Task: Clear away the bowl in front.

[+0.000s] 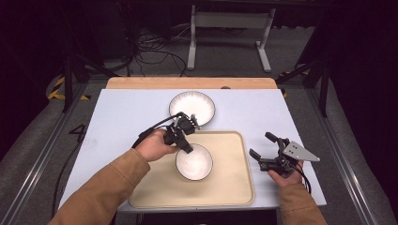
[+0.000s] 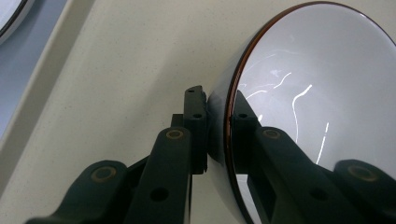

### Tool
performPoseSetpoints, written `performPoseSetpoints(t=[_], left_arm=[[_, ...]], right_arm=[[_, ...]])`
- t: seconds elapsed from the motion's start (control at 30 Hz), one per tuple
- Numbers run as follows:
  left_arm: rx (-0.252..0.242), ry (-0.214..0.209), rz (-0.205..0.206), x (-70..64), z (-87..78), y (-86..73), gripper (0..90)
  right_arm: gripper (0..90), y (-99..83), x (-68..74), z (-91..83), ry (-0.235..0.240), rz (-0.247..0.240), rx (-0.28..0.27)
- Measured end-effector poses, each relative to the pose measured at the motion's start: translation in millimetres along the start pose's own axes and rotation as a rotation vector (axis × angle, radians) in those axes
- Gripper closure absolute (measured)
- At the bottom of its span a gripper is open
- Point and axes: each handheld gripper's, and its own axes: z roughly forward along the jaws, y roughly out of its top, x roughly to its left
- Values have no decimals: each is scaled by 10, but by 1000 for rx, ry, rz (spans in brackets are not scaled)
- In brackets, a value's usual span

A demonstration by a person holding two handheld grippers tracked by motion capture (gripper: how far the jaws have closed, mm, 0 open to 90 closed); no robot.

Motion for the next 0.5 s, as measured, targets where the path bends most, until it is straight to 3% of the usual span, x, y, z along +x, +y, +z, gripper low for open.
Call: performPoseSetpoints(t=[0.5], left_arm=[[-7,-26,-8,27,5,-25,812]], right_arm=[[67,0,1,0,0,0,1]])
